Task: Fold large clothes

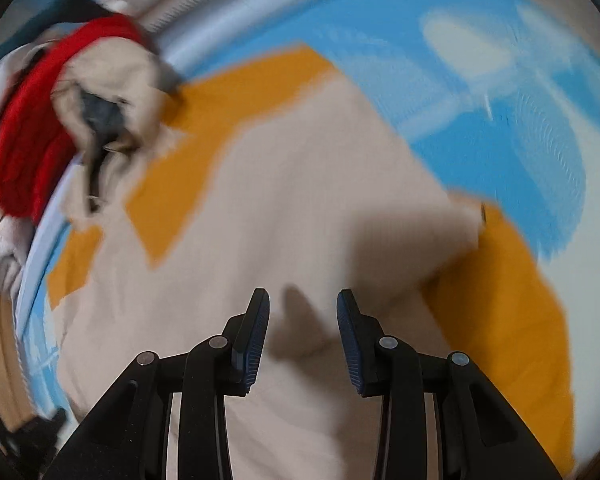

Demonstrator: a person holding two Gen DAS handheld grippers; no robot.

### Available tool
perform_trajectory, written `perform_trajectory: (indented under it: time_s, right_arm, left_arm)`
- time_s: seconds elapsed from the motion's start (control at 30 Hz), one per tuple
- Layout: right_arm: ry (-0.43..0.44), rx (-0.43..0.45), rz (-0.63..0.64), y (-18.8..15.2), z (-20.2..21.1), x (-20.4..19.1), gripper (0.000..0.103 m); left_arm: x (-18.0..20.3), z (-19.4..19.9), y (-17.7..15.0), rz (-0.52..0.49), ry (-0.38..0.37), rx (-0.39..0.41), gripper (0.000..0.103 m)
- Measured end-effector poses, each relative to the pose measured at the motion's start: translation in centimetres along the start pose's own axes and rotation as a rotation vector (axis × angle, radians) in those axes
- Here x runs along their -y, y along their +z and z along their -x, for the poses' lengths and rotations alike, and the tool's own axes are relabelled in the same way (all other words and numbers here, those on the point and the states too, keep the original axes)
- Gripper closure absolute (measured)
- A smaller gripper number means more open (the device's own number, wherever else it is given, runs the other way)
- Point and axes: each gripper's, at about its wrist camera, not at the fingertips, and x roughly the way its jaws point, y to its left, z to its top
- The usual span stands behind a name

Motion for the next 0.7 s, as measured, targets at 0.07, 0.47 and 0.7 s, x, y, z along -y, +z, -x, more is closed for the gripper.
perform_trajectory:
  time_s: [0.07,0.47,0.7]
  right_arm:
    - [0.029,0.059,0.077,0.1,0.9,-1.7,0.066]
    - [0.014,-0.068,0.214,-1.4,-1.2,-3.7,0.066]
    - [-0.099,0.171,0.489,-2.4,4.9,-6.8,0.066]
  left_arm:
    - [1.4,-1.2,-0.5,-0.063,-0.082,-0.051,0.089]
    - [1.8,-0.3,-1.7,-0.052,-0.025,-0.071,0.073]
    - [3.7,3.0,-1.4,-0.134,-0.025,0.067,0.072]
